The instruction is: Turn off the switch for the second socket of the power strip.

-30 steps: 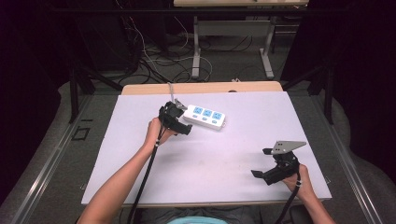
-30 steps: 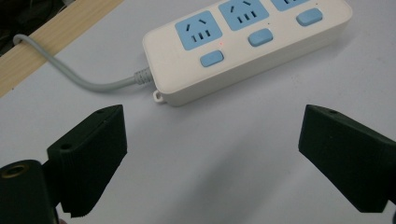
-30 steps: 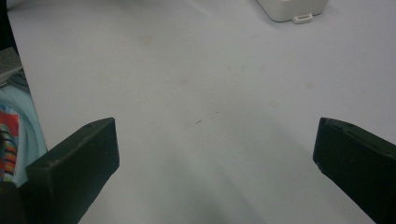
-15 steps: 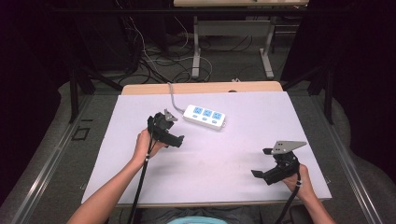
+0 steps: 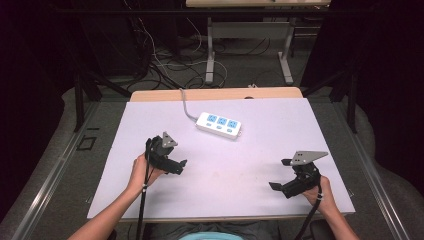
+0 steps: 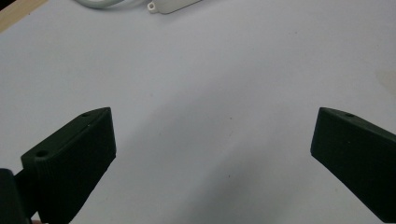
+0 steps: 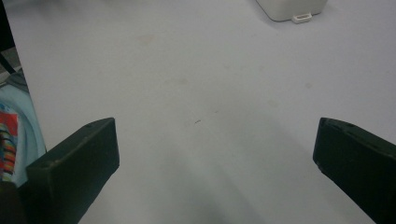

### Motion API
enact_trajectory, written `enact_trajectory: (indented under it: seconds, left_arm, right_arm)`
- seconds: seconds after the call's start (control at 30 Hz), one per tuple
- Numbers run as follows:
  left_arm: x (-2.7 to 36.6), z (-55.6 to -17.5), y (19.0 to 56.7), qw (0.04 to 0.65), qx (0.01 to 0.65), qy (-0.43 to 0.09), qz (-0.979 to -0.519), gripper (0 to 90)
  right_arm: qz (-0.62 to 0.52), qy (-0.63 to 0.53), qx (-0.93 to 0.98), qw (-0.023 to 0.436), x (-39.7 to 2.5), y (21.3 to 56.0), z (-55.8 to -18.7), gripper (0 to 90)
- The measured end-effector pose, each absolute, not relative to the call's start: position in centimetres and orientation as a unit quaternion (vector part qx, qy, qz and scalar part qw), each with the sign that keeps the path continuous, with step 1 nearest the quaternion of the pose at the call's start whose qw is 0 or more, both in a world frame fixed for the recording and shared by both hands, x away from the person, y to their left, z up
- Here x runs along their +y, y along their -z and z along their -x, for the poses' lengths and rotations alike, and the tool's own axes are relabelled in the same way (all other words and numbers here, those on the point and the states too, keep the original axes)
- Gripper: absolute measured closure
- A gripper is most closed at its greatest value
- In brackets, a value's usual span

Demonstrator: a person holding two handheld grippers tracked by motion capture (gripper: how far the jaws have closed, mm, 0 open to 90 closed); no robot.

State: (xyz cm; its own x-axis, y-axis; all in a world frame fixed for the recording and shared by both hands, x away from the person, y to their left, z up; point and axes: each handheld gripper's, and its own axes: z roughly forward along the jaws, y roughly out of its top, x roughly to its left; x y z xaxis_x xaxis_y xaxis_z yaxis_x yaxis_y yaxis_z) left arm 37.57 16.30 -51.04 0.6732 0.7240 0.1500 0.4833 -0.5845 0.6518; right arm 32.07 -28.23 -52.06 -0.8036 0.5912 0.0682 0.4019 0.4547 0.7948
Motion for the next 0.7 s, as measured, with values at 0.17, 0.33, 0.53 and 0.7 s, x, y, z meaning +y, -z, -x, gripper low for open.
enact_trajectory:
  seconds: [0.17,0.33,0.53,0.7]
  left_arm:
    - [17.4,-36.1,51.2,0.303,0.353,-0.202,-0.862,0.0]
    - [18.4,-34.7,51.4,0.314,0.355,-0.202,-0.857,0.0]
    - [19.2,-33.2,51.9,0.320,0.352,-0.197,-0.857,0.0]
    - [19.7,-31.8,52.0,0.328,0.341,-0.202,-0.858,0.0]
  right_arm:
    - [-0.295,-0.432,0.845,0.107,-28.2,52.1,-32.0,0.0]
    - [-0.294,-0.427,0.848,0.109,-28.2,52.0,-32.0,0.0]
    - [-0.294,-0.430,0.847,0.110,-28.2,52.1,-32.1,0.0]
    - [-0.295,-0.429,0.847,0.111,-28.2,52.1,-32.1,0.0]
